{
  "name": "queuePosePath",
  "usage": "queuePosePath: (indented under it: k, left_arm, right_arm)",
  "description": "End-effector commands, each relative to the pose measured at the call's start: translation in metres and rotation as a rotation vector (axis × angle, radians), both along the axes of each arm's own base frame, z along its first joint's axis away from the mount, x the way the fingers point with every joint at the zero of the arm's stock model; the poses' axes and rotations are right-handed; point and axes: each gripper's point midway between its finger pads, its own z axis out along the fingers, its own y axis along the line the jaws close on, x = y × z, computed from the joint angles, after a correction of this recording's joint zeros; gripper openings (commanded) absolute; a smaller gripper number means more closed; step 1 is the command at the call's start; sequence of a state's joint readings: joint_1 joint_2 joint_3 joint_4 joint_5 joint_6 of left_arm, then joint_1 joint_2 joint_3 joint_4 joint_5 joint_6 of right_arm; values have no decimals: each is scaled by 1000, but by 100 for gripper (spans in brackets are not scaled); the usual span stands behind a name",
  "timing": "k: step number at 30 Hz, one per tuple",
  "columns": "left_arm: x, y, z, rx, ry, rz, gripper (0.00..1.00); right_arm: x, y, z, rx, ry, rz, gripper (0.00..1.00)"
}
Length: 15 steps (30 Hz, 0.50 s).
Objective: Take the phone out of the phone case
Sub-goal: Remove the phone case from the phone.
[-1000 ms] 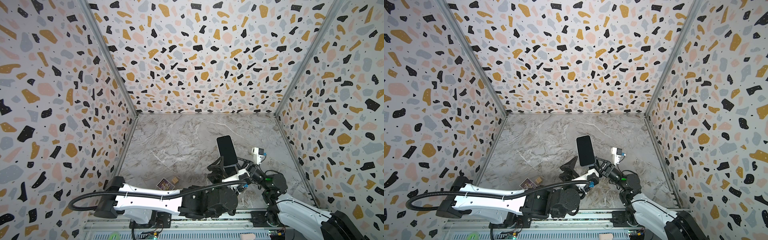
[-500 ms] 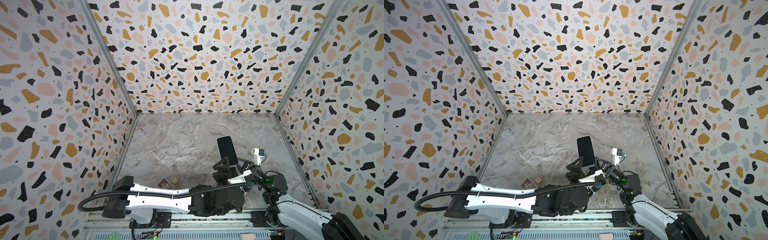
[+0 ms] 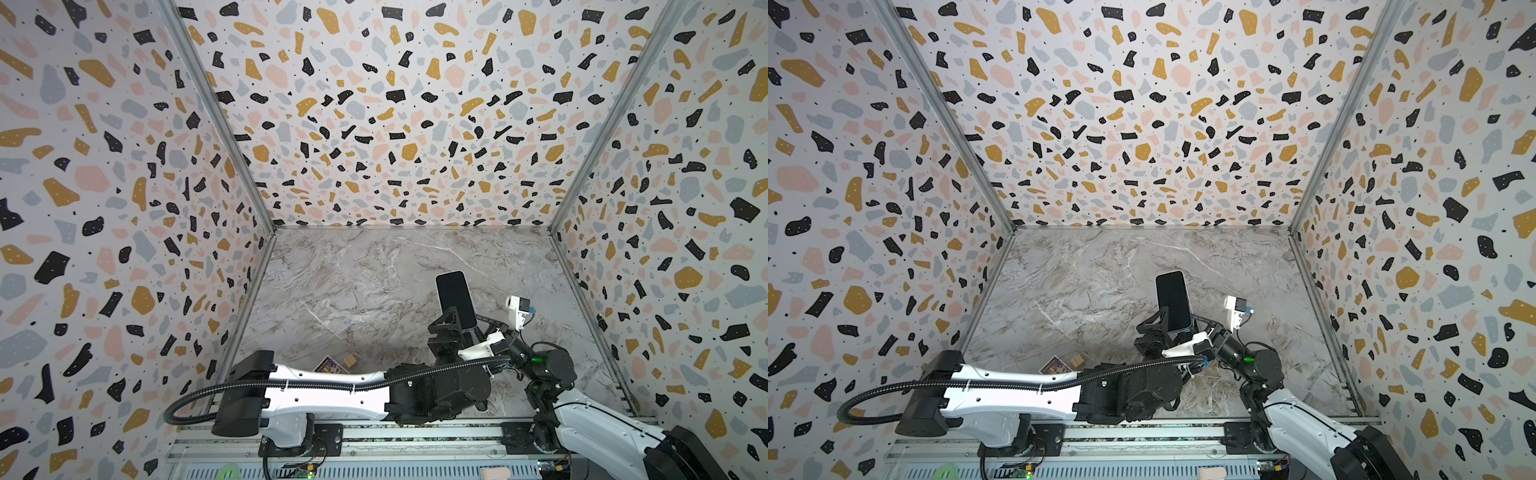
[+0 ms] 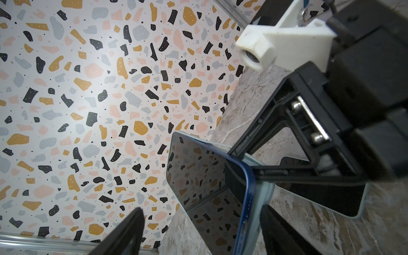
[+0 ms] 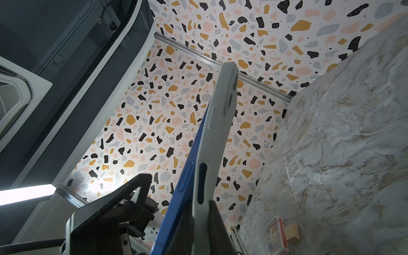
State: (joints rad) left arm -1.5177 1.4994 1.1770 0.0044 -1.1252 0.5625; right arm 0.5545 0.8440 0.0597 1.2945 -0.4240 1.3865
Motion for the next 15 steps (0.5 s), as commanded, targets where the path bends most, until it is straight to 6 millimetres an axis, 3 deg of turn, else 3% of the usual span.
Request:
queuePosePath:
  k: [1, 15]
  left_arm:
    - [10, -2, 17, -50, -17, 28, 83]
    - [29, -3, 14, -30, -28, 47, 79]
  right_arm:
    - [-13, -4, 28, 54, -113, 11, 0]
    - [-14, -2, 28, 52, -117, 19, 0]
